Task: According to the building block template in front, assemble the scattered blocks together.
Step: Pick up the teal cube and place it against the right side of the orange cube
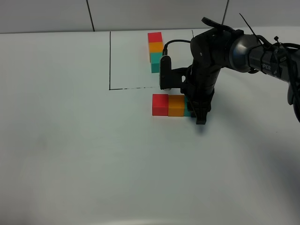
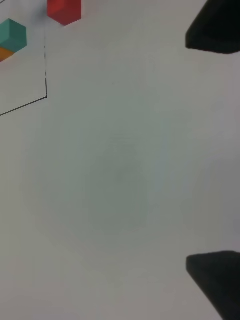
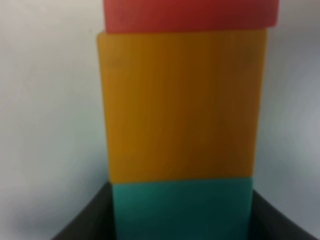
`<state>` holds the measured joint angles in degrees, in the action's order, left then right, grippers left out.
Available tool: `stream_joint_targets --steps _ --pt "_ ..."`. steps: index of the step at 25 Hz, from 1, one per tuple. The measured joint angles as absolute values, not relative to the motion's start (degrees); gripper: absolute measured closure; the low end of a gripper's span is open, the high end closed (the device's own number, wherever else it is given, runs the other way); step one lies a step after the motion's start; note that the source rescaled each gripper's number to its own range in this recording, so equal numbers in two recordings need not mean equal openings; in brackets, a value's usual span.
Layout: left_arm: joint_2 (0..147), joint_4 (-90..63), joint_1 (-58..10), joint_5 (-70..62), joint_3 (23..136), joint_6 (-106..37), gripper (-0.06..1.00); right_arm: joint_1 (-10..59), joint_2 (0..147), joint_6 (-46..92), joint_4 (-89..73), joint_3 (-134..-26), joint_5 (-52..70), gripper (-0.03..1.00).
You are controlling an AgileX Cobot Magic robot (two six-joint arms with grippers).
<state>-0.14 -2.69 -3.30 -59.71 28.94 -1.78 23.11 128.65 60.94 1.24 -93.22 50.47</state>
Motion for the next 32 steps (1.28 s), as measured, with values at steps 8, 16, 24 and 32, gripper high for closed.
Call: stream_joint_targets --steps 8,16,24,32 --pt "-0.14 -2.69 -3.3 -59.71 28.94 -1.78 0.21 23.13 128.65 62.96 1.38 -93.22 50.52 0.96" --pt "-0.14 -2.69 -3.3 -59.71 28.94 -1.78 0.21 23.18 128.69 65.03 1.38 -93.22 50.52 0.96" --pt "-0.14 -2.69 -3.3 -59.71 28.94 -1.78 0.21 23.18 128.69 65.23 1.33 -93.28 50.64 0.96" --pt "-0.14 -2.69 -3.3 -59.71 28.94 -1.78 0.21 23.18 128.86 64.07 1.32 -93.1 50.72 0.67"
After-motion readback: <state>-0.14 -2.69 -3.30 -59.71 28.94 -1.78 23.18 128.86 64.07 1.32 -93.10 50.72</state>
